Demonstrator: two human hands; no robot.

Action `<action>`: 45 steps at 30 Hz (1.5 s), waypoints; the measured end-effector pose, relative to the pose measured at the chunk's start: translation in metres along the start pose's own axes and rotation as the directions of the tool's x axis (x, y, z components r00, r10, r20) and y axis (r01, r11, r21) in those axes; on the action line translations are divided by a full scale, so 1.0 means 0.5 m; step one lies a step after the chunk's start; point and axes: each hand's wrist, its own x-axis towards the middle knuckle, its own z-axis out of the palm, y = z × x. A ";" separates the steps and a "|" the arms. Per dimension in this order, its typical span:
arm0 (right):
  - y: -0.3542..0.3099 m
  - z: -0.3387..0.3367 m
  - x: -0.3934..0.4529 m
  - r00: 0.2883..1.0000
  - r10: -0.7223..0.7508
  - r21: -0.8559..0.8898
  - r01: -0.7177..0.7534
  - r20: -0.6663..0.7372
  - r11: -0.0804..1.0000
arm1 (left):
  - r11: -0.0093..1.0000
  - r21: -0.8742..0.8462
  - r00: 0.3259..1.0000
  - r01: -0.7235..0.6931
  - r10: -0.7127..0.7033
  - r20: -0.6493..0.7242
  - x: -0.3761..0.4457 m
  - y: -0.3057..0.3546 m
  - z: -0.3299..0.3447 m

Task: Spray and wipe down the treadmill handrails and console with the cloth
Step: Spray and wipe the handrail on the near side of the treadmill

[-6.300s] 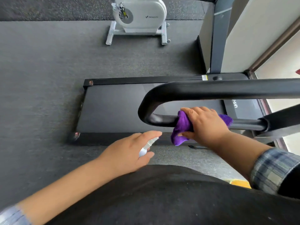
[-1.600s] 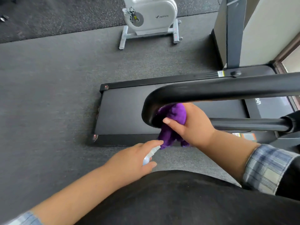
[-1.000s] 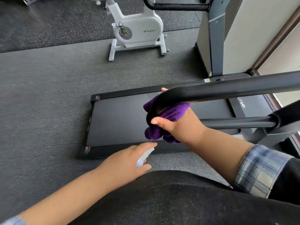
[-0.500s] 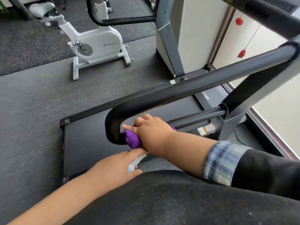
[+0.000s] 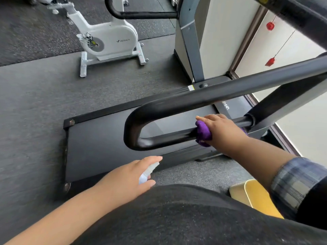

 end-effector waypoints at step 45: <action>0.089 0.027 -0.017 0.950 -0.303 -0.111 0.293 -0.079 0.950 | 0.982 -0.023 0.976 -0.190 0.186 -0.113 0.161 0.172 0.071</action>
